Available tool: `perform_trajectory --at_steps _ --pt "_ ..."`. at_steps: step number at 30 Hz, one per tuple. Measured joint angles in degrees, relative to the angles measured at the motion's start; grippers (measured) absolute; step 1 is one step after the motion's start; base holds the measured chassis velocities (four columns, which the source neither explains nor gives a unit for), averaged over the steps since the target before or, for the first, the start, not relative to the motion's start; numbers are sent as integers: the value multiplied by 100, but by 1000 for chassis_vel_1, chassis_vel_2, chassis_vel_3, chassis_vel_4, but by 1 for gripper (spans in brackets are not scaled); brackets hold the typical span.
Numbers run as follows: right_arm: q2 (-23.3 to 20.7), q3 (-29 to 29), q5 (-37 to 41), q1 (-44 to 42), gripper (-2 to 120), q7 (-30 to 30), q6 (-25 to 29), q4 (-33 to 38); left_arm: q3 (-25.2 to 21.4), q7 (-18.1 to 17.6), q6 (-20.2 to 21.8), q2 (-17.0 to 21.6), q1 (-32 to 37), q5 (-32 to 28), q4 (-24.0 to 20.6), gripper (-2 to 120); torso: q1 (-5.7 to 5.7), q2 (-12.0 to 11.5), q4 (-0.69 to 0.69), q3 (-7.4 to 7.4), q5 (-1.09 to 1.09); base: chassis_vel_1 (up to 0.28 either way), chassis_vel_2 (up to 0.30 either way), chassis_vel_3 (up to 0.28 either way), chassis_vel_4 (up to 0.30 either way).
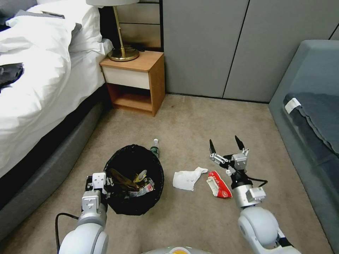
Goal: Pick up the trash bin, then pick up the garbage from the floor and place it into the trash bin.
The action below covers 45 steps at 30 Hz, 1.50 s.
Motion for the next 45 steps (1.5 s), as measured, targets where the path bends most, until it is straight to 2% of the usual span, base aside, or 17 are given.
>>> perform_trajectory --at_steps 1,2,6,10,17,22,30,45 --pt "-17 -28 157 109 100 45 -295 -87 0 0 -1 -6 13 11 -3 0 0 0 1 0 -1 0 0 0 0" --pt "-17 -28 157 109 100 45 -295 -87 0 0 -1 -6 13 11 -3 0 0 0 1 0 -1 0 0 0 0" --pt "-11 -78 443 453 100 -76 -1020 -519 -8 -1 -10 -44 54 21 -33 0 0 0 2 0 0 0 0 0 0" --pt "22 -118 612 608 100 -159 -1254 -798 -23 -1 -18 -46 76 22 -41 0 0 0 1 0 0 0 0 0 0" --pt "9 -154 643 785 100 -292 -1349 -1118 -23 -1 -23 -40 63 23 -40 0 -1 0 1 0 0 0 0 0 0" --pt "9 -180 707 988 100 -397 -1482 -1642 11 -1 -28 -48 45 36 -17 0 0 0 1 0 -1 0 0 0 0" --pt "74 -307 713 1200 100 -584 -1498 -2348 0 -1 -51 -39 77 35 -17 0 0 0 1 0 0 0 0 0 0" --pt "182 -421 525 1606 100 -805 -1444 -3220 5 0 -78 -51 64 39 16 0 0 0 1 0 0 0 0 0 0"
